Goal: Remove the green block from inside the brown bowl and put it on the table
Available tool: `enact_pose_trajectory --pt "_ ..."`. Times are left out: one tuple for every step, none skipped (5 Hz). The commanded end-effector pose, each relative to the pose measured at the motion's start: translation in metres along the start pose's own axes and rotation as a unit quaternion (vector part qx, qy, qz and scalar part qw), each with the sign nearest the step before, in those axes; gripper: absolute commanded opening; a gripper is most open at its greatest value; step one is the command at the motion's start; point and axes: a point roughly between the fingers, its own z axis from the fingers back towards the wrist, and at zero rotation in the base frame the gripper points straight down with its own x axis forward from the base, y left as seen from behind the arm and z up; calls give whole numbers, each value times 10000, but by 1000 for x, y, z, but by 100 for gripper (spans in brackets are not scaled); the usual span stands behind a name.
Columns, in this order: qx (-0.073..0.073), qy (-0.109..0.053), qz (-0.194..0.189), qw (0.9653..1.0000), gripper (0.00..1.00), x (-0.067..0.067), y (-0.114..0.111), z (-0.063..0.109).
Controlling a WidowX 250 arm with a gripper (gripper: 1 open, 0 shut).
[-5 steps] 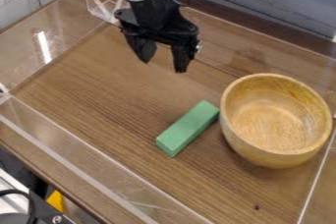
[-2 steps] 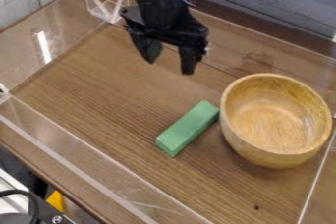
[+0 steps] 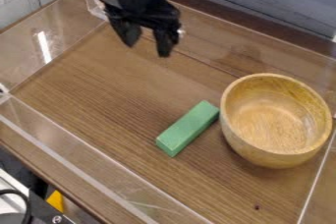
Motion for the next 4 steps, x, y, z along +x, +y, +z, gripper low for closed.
enact_pose_trajectory --pt "226 -293 416 9984 100 15 20 -10" --pt "353 -357 796 9956 100 16 32 -26" --pt "289 -393 656 9967 100 35 36 -20" --pt "223 -425 483 9977 100 51 40 -13"
